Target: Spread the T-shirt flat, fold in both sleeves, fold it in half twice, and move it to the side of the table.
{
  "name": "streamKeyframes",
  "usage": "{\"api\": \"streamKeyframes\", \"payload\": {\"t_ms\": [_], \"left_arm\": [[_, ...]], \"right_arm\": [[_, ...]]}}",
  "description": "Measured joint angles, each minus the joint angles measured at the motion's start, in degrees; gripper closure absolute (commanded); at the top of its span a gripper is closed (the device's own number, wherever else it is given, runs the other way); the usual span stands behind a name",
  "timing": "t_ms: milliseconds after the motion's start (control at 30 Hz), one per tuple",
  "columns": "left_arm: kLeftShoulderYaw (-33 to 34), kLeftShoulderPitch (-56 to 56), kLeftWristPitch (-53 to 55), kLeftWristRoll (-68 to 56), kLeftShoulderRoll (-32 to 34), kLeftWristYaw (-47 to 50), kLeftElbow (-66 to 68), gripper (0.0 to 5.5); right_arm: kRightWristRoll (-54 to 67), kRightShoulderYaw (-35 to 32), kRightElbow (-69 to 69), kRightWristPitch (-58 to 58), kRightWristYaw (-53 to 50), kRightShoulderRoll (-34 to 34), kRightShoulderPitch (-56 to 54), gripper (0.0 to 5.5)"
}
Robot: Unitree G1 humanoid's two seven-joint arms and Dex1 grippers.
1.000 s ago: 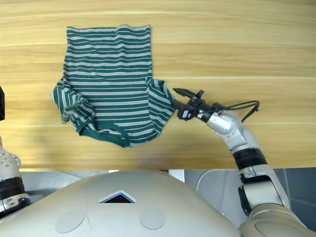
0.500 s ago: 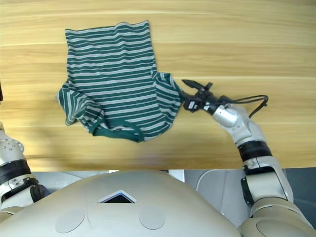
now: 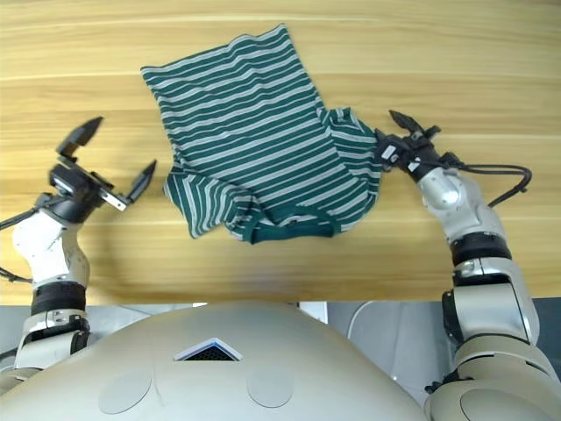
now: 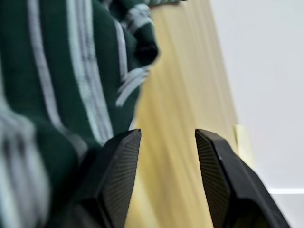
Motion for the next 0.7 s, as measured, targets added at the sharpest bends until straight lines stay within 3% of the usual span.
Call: {"api": "streamKeyframes", "payload": {"t_ms": [167, 367, 700], "left_arm": [[-1.90, 2.44, 3.59, -13.08, 0.15, -4.45, -9.57, 0.11], [-7.32, 5.34, 5.67, -12.64, 0.22, -6.44, -12.96, 0.11], [-12.73, 3.27, 3.34, 8.13, 5.92, -1.94, -5.02, 0.11]], "right_arm": [[6.50, -3.44, -7.14, -3.15, 0.18, 2.30, 0.33, 3.37], [9.21, -6.84, -10.33, -0.53, 0.32, 2.87, 0.88, 3.37], [8.94, -7.29, -12.47, 1.85, 0.91, 3.77, -0.59, 3.37]]}}
